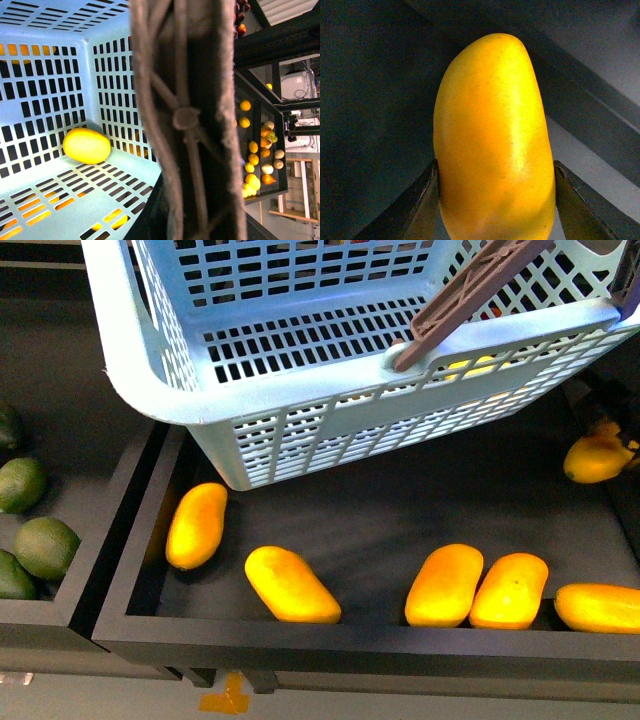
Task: Pick lemon and mango into basket
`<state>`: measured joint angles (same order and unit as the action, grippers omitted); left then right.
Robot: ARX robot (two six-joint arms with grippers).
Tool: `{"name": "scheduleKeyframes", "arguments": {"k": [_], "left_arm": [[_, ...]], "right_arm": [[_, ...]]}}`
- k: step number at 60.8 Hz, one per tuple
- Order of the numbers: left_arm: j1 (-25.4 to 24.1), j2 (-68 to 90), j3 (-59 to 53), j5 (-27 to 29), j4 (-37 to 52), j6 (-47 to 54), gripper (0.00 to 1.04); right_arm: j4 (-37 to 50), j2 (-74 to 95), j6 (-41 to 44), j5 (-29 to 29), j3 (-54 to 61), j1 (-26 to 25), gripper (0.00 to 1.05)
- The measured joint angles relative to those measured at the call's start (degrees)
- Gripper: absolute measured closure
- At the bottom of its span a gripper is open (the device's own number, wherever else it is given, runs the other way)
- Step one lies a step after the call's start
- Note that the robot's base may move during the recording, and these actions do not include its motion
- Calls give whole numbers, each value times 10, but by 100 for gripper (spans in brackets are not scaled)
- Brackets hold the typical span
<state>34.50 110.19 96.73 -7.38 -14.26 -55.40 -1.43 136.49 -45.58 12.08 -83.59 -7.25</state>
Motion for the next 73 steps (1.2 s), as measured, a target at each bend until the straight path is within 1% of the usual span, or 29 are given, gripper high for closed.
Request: {"name": "scheduleKeyframes", "arguments": {"k": [4,9,13,20,23,33,40,49,54,55,60,69,73], "left_arm": [[0,0,0,0,0,0,100],[0,0,0,0,0,0,100],[0,0,0,1,0,0,100],[0,0,0,1,0,0,100],[0,0,0,0,0,0,100],[0,0,0,1,0,0,100],[0,0,0,0,0,0,100],[0,0,0,-1,0,0,100],[0,0,0,1,0,0,100],[0,0,0,3,0,0,100],[0,0,0,3,0,0,100],[0,0,0,0,0,0,100],[0,0,0,1,0,0,100]], "right_arm": [[22,-49,13,-4,43,-7,49],[55,-123,52,-3,106,-16,49],[76,-176,80,-20,152,-23,49],[82,-268,124,-39,214,-32,49],[80,-317,142,-57,237,-36,49],[87,-422,173,-97,269,-27,49],[107,-482,190,-115,281,2,49],[130,-522,198,-115,281,44,49],[140,-531,199,-106,279,76,49],[146,-532,200,-99,278,92,49],[154,-527,207,-81,275,123,49],[175,-489,250,-45,262,190,49],[179,-468,256,-37,252,209,49]]}}
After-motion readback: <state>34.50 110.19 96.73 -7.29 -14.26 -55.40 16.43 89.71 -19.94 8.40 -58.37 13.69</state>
